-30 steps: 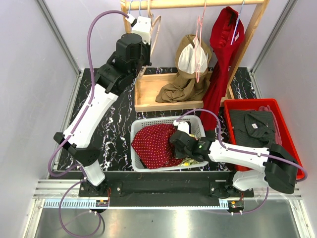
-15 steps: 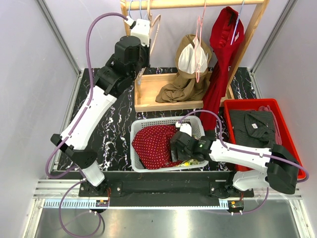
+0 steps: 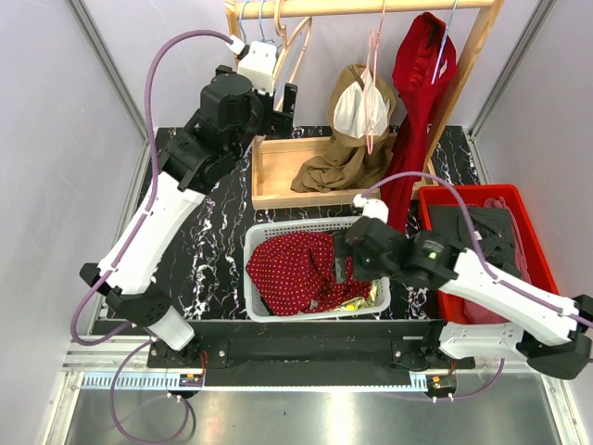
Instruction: Remove the skirt from the hanger
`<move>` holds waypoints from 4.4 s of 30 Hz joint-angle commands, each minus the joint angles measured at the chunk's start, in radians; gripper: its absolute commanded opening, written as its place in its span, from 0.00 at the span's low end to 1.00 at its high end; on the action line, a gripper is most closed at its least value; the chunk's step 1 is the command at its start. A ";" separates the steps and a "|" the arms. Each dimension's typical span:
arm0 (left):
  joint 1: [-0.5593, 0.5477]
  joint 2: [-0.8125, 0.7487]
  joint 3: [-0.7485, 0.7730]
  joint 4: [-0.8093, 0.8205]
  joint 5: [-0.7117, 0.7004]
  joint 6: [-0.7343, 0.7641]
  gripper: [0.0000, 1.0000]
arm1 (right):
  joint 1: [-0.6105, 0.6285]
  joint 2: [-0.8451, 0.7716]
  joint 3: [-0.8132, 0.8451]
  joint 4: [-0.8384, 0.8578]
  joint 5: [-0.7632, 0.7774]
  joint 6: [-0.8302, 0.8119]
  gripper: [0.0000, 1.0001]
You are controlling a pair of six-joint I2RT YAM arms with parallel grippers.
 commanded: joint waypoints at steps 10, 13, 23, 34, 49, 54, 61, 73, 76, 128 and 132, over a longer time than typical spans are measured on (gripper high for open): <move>-0.050 -0.120 -0.051 0.036 0.021 0.067 0.99 | 0.002 0.109 0.000 0.529 -0.268 -0.119 0.00; -0.068 -0.101 -0.037 0.044 0.021 0.076 0.99 | 0.000 0.138 -0.106 0.750 -0.394 -0.107 0.00; -0.108 0.037 0.159 0.077 0.051 0.073 0.99 | -0.191 0.192 -0.526 0.942 -0.500 0.148 0.00; -0.122 0.219 0.300 0.188 0.085 -0.071 0.99 | -0.334 0.494 -0.588 1.037 -0.826 0.122 0.03; -0.197 0.383 0.417 0.258 0.111 -0.134 0.99 | -0.334 0.267 -0.658 1.094 -0.739 0.002 0.62; -0.212 0.412 0.406 0.283 0.087 -0.117 0.99 | -0.333 0.241 -0.681 1.108 -0.748 0.005 0.64; -0.209 0.480 0.383 0.335 0.062 -0.073 0.99 | -0.333 0.134 -0.687 1.106 -0.750 0.004 0.64; -0.157 0.531 0.377 0.358 0.071 -0.059 0.28 | -0.331 -0.105 -0.724 1.145 -0.768 0.005 0.54; -0.157 0.528 0.377 0.357 0.087 -0.048 0.08 | -0.333 -0.151 -0.720 1.140 -0.764 0.001 0.54; -0.620 -0.126 0.316 0.393 0.077 0.695 0.00 | -0.333 -0.414 -0.301 0.669 -0.428 -0.407 0.93; -0.651 -0.170 0.288 0.399 0.062 0.751 0.00 | -0.333 -0.437 -0.253 0.649 -0.386 -0.441 0.92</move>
